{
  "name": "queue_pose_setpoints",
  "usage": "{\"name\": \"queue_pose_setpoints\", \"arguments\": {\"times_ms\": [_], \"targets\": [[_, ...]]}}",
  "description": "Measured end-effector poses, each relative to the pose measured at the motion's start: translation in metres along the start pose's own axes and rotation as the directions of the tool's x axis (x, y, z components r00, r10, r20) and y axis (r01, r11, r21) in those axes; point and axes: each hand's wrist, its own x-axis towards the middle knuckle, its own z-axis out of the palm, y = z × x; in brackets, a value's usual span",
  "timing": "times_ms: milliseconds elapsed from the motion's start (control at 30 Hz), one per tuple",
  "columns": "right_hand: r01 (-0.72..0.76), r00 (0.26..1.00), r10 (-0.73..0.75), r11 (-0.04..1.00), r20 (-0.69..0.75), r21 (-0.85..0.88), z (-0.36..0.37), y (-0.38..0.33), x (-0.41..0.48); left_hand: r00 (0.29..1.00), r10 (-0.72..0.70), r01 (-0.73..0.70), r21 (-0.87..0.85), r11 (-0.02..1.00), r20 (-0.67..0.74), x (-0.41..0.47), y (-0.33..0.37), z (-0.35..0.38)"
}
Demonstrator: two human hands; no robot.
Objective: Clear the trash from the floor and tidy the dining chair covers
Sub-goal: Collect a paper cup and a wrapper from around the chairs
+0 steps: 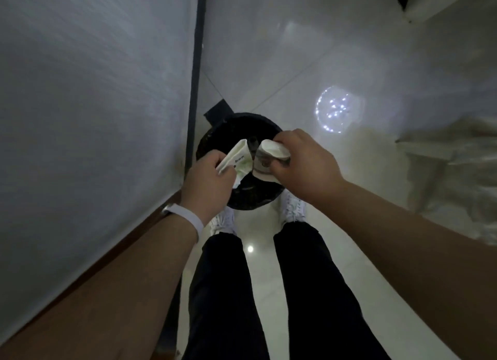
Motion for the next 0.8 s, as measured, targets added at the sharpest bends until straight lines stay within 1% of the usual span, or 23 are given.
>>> {"name": "queue_pose_setpoints", "arguments": {"times_ms": [67, 133, 267, 333, 433, 600, 800], "targets": [[0.052, 0.998, -0.055, 0.985, -0.014, -0.166, 0.039, 0.024, 0.018, 0.998, 0.002, -0.006, 0.058, 0.998, 0.068, 0.025, -0.027, 0.028], [0.103, 0.993, -0.113, 0.959, -0.023, -0.263, 0.072, 0.045, 0.034, 0.995, -0.008, -0.005, 0.133, 0.991, 0.098, 0.046, -0.050, 0.049], [0.144, 0.978, -0.189, 0.919, -0.091, -0.368, 0.119, 0.080, 0.051, 0.995, 0.031, -0.051, 0.207, 0.977, 0.099, 0.078, -0.082, 0.080], [0.160, 0.971, -0.216, 0.905, -0.100, -0.393, 0.137, 0.090, 0.054, 0.991, 0.058, -0.086, 0.241, 0.967, 0.121, 0.089, -0.095, 0.091], [0.180, 0.964, -0.243, 0.893, -0.105, -0.412, 0.153, 0.096, 0.056, 0.988, 0.101, -0.130, 0.271, 0.954, 0.117, 0.094, -0.107, 0.100], [0.163, 0.971, -0.215, 0.913, -0.101, -0.375, 0.139, 0.086, 0.042, 0.974, 0.200, -0.224, 0.285, 0.932, 0.110, 0.078, -0.100, 0.087], [0.156, 0.976, -0.200, 0.913, -0.080, -0.377, 0.070, 0.053, 0.006, 0.927, 0.372, -0.357, 0.419, 0.835, 0.049, 0.037, -0.043, 0.043]]}}
